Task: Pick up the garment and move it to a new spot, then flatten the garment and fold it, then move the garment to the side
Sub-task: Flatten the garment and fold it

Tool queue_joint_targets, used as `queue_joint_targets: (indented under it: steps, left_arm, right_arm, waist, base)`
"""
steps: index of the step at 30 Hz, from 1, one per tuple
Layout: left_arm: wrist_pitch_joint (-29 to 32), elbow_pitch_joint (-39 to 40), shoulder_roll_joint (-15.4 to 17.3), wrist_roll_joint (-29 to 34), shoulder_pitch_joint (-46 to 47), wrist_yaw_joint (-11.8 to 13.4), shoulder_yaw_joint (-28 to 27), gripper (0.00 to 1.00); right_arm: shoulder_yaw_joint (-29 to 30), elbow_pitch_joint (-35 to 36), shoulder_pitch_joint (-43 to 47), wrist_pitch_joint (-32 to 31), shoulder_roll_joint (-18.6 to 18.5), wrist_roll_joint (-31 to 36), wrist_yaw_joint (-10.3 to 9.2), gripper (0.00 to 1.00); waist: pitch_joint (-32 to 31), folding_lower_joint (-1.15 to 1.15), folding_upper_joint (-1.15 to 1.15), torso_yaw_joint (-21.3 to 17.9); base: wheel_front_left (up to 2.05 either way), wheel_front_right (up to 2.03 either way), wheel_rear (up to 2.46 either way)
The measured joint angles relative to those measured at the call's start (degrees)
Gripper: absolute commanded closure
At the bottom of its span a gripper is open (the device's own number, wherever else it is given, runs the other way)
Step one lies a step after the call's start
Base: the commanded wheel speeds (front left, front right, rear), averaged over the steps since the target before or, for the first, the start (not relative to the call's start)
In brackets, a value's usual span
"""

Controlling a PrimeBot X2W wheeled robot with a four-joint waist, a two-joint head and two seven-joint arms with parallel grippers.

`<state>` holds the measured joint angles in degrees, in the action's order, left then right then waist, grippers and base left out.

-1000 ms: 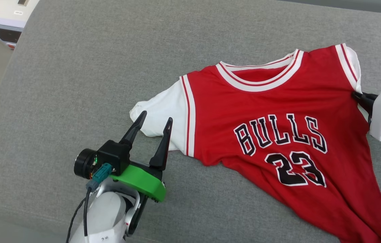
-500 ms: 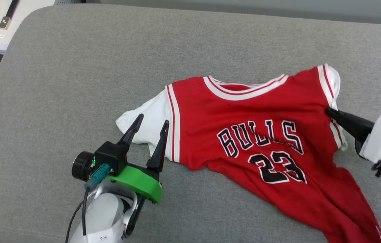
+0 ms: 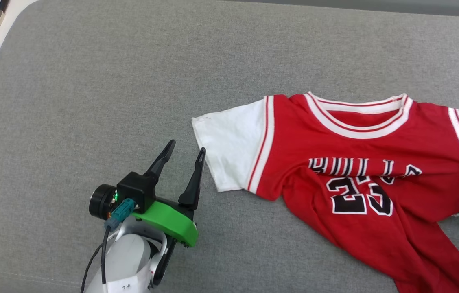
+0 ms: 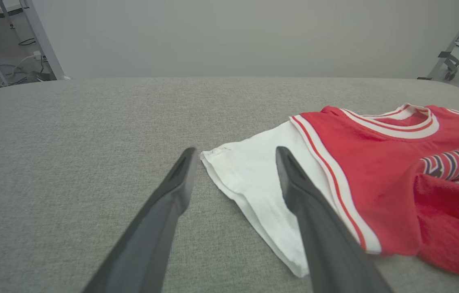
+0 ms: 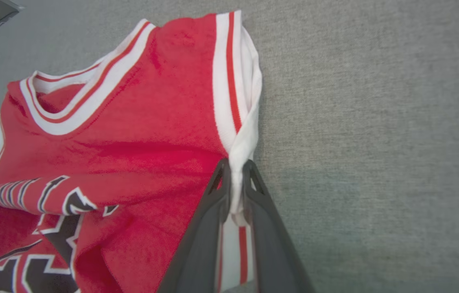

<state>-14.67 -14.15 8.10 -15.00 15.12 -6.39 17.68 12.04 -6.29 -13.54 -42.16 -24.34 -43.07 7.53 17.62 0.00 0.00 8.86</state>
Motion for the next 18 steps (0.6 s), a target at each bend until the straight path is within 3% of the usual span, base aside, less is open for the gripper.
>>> queue_joint_targets:
  steps: [3,9,18]
  left_arm:
    - [0.0,-0.3,-0.1,0.0,0.1,0.0,0.0,0.0]
    - [0.0,-1.4,-0.1,0.0,0.1,-0.2,-0.5,0.0]
    - [0.0,-1.6,0.1,-0.2,-0.1,-0.4,-1.5,0.0]
  right_arm:
    - [-0.4,-2.9,-1.1,3.6,-1.9,6.0,0.0,0.0]
    - [-2.8,-4.7,-3.4,10.5,-2.6,10.3,0.0,0.0]
    - [-7.4,1.0,-4.1,24.4,-3.6,12.8,0.0,0.0]
  waist:
    - [0.3,0.0,0.0,0.2]
    - [-1.0,0.0,0.0,0.0]
    - [-5.3,0.0,0.0,-1.6]
  base:
    - [0.0,0.0,0.0]
    - [0.0,0.0,0.0]
    - [0.0,0.0,0.0]
